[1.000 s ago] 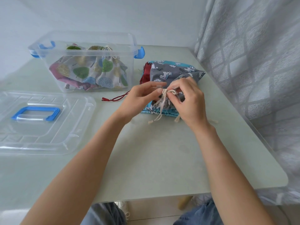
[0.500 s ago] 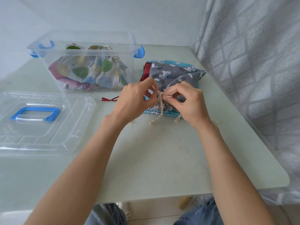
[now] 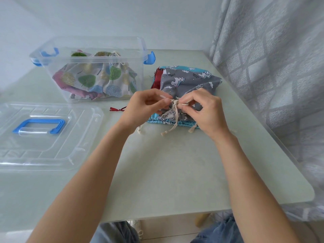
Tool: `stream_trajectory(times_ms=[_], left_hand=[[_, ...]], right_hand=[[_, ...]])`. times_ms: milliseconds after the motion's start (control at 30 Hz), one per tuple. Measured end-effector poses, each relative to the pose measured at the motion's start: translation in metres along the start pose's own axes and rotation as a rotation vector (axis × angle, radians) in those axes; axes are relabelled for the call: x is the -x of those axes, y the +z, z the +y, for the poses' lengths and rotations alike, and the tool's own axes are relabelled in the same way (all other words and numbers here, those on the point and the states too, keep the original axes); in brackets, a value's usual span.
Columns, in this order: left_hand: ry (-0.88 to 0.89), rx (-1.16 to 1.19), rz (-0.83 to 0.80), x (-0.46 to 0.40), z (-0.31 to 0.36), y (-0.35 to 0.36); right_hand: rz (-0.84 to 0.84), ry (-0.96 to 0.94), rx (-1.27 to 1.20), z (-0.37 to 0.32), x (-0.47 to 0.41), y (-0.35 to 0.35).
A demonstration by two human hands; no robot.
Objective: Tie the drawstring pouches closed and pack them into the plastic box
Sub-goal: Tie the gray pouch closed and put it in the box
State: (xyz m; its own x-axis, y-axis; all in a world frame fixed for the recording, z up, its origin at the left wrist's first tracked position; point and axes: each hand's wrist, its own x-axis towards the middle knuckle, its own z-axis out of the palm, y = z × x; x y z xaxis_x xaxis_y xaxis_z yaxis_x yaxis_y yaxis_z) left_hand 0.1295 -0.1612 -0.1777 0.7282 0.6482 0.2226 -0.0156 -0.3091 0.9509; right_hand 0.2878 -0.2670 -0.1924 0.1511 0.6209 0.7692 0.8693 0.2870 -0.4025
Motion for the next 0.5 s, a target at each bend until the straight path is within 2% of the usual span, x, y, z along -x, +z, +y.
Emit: stream_trajectory(times_ms=[233,367,500], left_hand=[[0.048,-0.035,-0.002,-0.002,-0.001,-0.005],[0.066,-0.025,0.02,-0.002,0.001,-0.013],[0.1,-0.06,0.087,-0.003,-0.001,-0.015]], right_hand=[[0.045,-0.044,0.024,0.001,-0.003,-0.004],[0.061,0.111,-0.137,-0.001,-0.003,-0.013],[0.006,0.246,-0.275,-0.002,-0.003,-0.016]])
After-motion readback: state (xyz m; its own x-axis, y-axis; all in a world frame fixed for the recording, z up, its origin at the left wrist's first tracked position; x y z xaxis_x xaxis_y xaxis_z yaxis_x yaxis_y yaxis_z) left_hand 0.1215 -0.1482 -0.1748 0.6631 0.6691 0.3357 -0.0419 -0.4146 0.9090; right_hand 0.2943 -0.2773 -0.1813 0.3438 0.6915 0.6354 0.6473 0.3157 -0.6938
